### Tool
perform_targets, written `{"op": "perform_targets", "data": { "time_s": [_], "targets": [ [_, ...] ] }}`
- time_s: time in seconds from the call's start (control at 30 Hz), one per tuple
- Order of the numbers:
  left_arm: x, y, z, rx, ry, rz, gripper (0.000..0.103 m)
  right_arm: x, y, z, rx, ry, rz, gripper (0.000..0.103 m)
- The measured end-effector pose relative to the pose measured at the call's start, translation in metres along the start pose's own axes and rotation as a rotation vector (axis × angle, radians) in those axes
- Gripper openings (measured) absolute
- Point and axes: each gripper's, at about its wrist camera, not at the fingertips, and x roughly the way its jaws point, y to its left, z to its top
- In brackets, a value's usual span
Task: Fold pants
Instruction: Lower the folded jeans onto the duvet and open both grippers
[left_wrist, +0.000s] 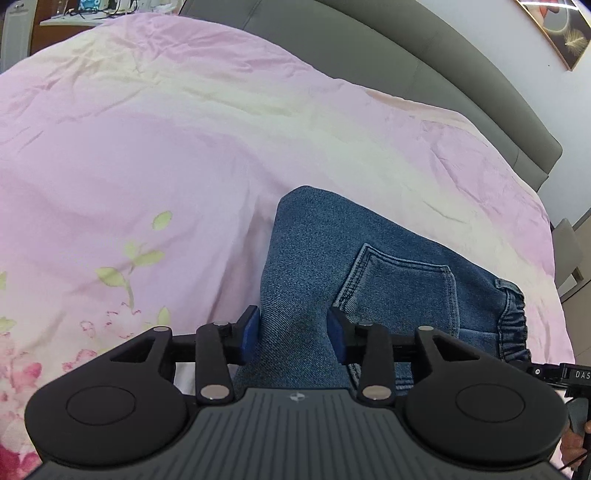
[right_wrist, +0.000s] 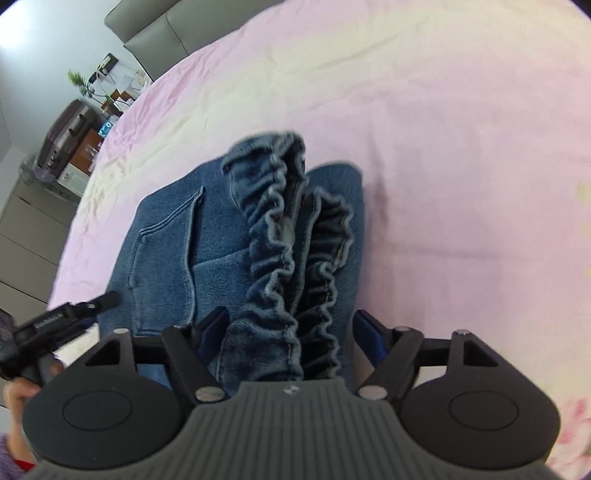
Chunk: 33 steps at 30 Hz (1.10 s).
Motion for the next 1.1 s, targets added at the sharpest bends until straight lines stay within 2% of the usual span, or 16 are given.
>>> {"op": "perform_targets", "data": {
  "time_s": [0.13,0.3,0.4,0.47,0.53,0.67,0.7,0.73,0.77,0.8,0.83,0.87,0.97,1.03,1.1],
  "targets": [
    [-0.036,-0.024,-0.004,0.112,0.005,-0.003,0.049,-0.044,0.007,-0.01,-0.146,-0.081,-0.044,0.077],
    [-0.062,-0.06,-0.024,0.259,0.035,0.009,0.065,-0.081,0.044,-0.036,-0.44,-0.221,-0.089,0.066],
    [-0.065,-0.081,-0.05,0.38,0.073,0.029,0.071,-0.077,0.065,-0.05,-0.555,-0.209,-0.084,0.053],
    [-0.06,-0.089,-0.069,0.465,0.102,0.075,0.071,-0.068,0.069,-0.056,-0.593,-0.186,-0.089,0.04],
    [-0.05,-0.09,-0.086,0.521,0.127,0.132,0.071,-0.057,0.071,-0.06,-0.603,-0.164,-0.087,0.033],
    [-0.026,-0.084,-0.109,0.53,0.126,0.186,0.07,-0.035,0.068,-0.066,-0.628,-0.158,-0.127,0.031],
    [-0.022,-0.082,-0.113,0.528,0.104,0.205,0.07,-0.032,0.066,-0.068,-0.632,-0.156,-0.134,0.031],
    [-0.019,-0.079,-0.114,0.519,0.076,0.231,0.064,-0.029,0.065,-0.069,-0.635,-0.155,-0.136,0.031],
    [-0.02,-0.075,-0.113,0.496,0.058,0.251,0.052,-0.027,0.063,-0.07,-0.641,-0.154,-0.139,0.031],
    [-0.02,-0.069,-0.111,0.463,0.06,0.229,0.047,-0.025,0.061,-0.071,-0.644,-0.153,-0.142,0.031],
    [-0.023,-0.066,-0.108,0.427,0.064,0.189,0.038,-0.023,0.06,-0.072,-0.644,-0.149,-0.144,0.031],
    [-0.028,-0.065,-0.107,0.42,0.053,0.183,0.036,-0.022,0.057,-0.071,-0.64,-0.145,-0.144,0.031],
    [-0.029,-0.075,-0.111,0.519,0.064,0.235,0.031,-0.019,0.049,-0.069,-0.613,-0.134,-0.129,0.031],
    [-0.02,-0.073,-0.111,0.503,0.103,0.251,0.031,-0.017,0.045,-0.071,-0.607,-0.131,-0.117,0.031],
    [-0.01,-0.065,-0.108,0.434,0.136,0.244,0.031,-0.015,0.043,-0.076,-0.609,-0.139,-0.108,0.031]
  ]
}}
